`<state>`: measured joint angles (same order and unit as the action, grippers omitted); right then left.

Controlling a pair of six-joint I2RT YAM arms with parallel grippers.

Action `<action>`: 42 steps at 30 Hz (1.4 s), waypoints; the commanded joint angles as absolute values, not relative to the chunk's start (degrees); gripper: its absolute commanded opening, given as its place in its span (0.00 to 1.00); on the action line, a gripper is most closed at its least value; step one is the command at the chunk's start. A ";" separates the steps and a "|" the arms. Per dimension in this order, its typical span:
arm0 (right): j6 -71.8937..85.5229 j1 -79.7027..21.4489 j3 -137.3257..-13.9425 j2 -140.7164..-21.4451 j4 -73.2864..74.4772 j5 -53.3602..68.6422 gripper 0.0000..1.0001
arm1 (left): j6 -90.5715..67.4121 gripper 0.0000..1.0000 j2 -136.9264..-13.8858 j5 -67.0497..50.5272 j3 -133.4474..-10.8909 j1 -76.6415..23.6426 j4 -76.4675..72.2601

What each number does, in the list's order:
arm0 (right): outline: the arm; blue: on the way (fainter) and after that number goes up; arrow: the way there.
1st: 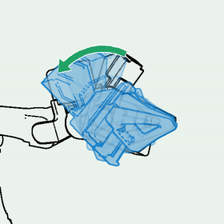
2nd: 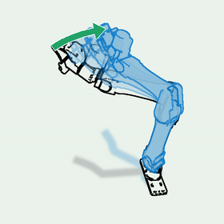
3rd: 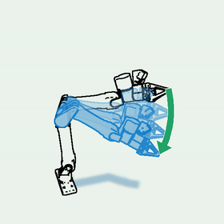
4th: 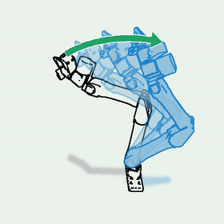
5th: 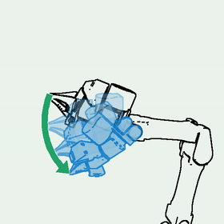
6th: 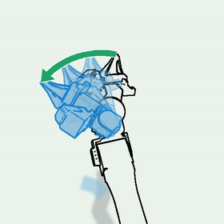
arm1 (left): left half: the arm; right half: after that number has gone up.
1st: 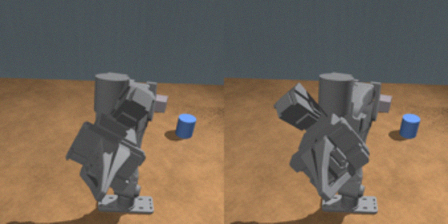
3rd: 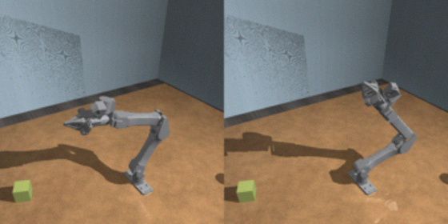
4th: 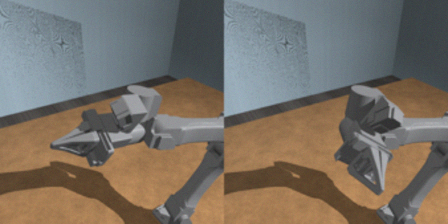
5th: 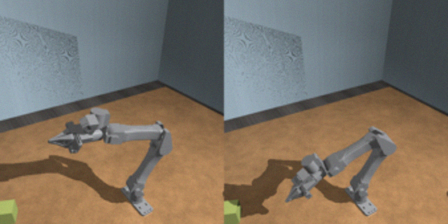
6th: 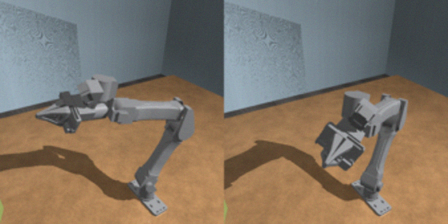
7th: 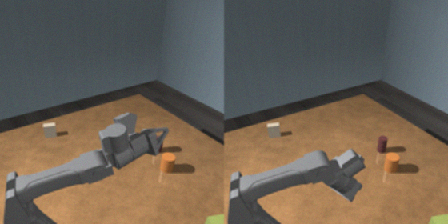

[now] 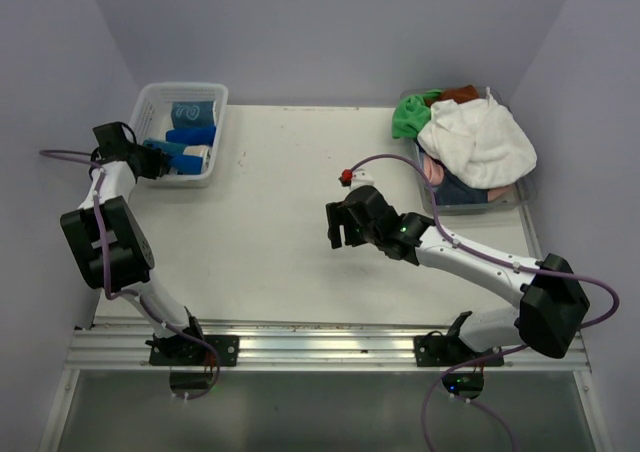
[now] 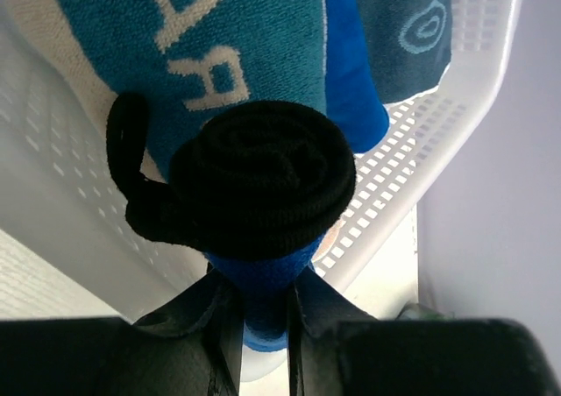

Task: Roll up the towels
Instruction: Place the rolled towel into the container

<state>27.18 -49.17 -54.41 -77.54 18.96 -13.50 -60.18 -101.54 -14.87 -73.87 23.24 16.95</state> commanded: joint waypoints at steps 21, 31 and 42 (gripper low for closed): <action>28.12 -49.13 -55.72 -76.64 17.93 -12.83 0.76 | -56.34 0.62 -99.67 -11.60 -79.80 24.35 25.74; 28.12 -49.13 -55.81 -76.73 17.40 -12.75 0.76 | -55.37 0.70 -97.56 -10.99 -83.67 24.78 32.69; 28.30 -49.13 -55.37 -76.46 16.88 -12.31 0.76 | -52.48 0.69 -90.52 -17.49 -77.16 25.40 21.87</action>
